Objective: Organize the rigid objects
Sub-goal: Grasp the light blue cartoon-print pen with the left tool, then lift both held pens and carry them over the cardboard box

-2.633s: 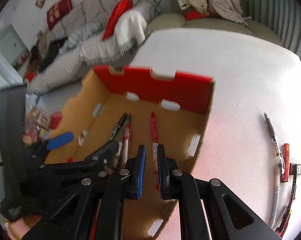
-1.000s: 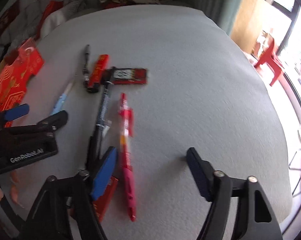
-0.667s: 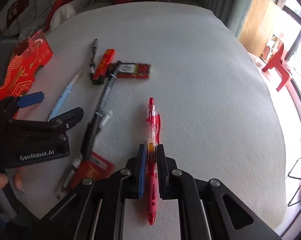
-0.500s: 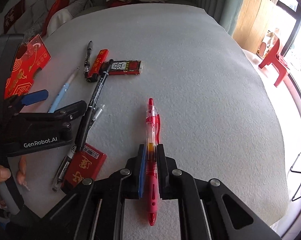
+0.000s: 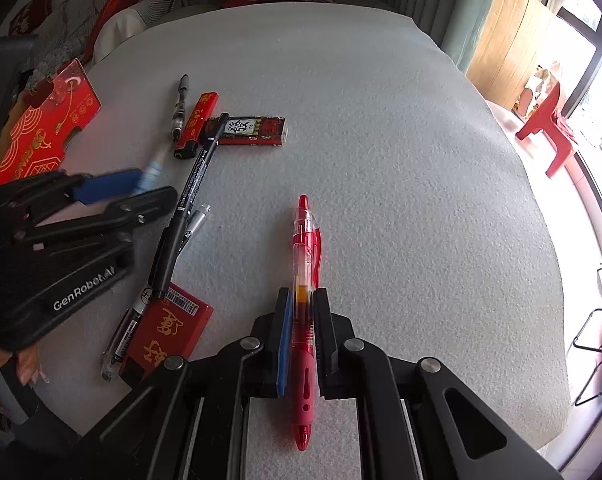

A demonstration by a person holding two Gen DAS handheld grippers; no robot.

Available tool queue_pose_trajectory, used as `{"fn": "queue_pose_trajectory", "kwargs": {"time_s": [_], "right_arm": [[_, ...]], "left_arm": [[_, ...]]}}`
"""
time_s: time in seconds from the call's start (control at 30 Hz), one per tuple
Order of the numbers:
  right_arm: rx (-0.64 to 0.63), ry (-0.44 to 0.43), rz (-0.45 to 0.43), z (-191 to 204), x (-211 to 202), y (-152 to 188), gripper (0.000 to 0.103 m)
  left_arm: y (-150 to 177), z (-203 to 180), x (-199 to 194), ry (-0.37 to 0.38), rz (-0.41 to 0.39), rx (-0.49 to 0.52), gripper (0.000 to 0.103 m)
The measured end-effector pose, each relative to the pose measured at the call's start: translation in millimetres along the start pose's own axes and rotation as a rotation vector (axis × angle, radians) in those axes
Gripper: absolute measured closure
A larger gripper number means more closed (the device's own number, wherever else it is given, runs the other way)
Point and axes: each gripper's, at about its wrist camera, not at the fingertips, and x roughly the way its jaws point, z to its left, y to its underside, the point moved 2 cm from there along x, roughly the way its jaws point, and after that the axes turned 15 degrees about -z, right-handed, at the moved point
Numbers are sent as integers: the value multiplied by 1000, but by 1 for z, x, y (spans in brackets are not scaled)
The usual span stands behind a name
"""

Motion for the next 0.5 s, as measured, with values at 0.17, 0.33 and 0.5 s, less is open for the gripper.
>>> {"fn": "queue_pose_trajectory", "kwargs": {"time_s": [0.17,0.33,0.5], "right_arm": [[-19,22,-3,5,0,0,92],[94,14,-60,2,-16,8,92],[214,-22,-122,-4,-48,17,92]], "left_arm": [[6,26,-10,31,20,-132,93],[18,45,-39,26,-19,-182,93],[29,52,-60,48,-38,-221,93]]}}
